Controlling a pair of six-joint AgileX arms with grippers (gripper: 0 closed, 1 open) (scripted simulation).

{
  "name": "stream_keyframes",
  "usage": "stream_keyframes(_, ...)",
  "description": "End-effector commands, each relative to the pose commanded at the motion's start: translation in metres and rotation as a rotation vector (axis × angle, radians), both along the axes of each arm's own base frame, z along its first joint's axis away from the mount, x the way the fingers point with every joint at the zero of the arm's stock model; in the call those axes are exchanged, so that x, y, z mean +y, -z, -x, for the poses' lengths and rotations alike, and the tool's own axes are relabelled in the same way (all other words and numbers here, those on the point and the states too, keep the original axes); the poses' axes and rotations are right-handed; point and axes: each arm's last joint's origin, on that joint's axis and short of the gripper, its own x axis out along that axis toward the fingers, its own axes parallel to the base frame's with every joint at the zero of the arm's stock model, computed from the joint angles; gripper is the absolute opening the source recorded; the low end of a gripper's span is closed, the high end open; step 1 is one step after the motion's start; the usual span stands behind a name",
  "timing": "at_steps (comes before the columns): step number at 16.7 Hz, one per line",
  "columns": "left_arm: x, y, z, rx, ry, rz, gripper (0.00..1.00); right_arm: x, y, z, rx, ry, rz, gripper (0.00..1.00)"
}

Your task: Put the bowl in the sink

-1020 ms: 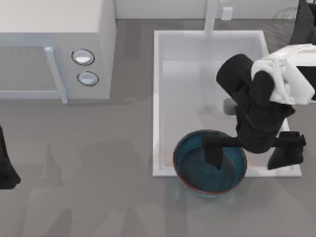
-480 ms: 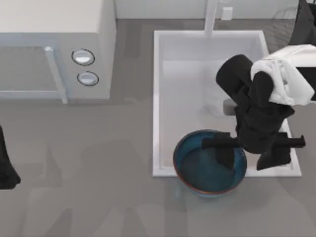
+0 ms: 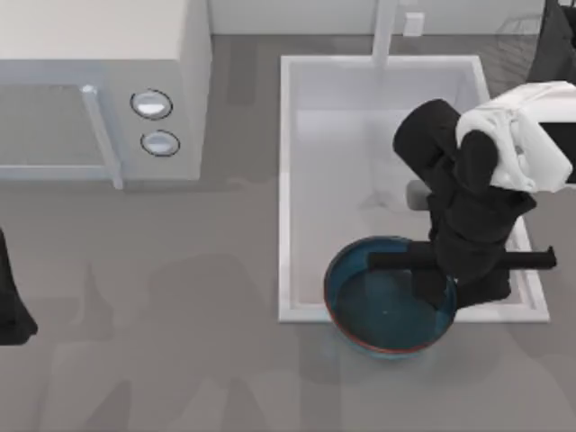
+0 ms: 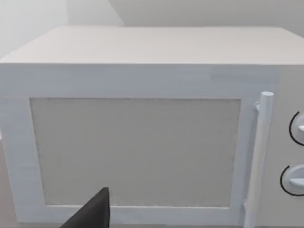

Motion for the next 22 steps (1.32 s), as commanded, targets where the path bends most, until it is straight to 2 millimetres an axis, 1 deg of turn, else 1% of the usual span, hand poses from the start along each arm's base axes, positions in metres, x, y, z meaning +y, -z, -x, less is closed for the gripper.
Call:
stream_keyframes(7,0.0,0.0,0.0,0.0,0.0,0.0,1.0,0.0,-0.001,-0.001,-0.003,0.001,0.0,0.0)
stream_keyframes(9,0.0,0.0,0.0,0.0,0.0,0.0,1.0,0.003,-0.01,-0.003,-0.003,-0.001,-0.001,0.0)
stream_keyframes(10,0.0,0.0,0.0,0.0,0.0,0.0,1.0,0.004,-0.019,-0.006,-0.005,-0.001,-0.002,0.0)
stream_keyframes(12,0.0,0.0,0.0,0.0,0.0,0.0,1.0,0.007,-0.044,-0.01,-0.003,-0.001,-0.001,0.0)
stream_keyframes(15,0.0,0.0,0.0,0.0,0.0,0.0,1.0,0.006,-0.089,-0.009,0.028,0.001,0.017,0.0)
stream_keyframes(18,0.0,0.0,0.0,0.0,0.0,0.0,1.0,0.003,-0.132,-0.004,0.015,0.002,0.01,0.0)
stream_keyframes(20,0.0,0.0,0.0,0.0,0.0,0.0,1.0,0.0,-0.148,-0.001,0.0,0.001,0.002,0.0)
stream_keyframes(22,0.0,0.0,0.0,0.0,0.0,0.0,1.0,0.0,-0.151,0.0,-0.003,0.001,0.0,0.0)
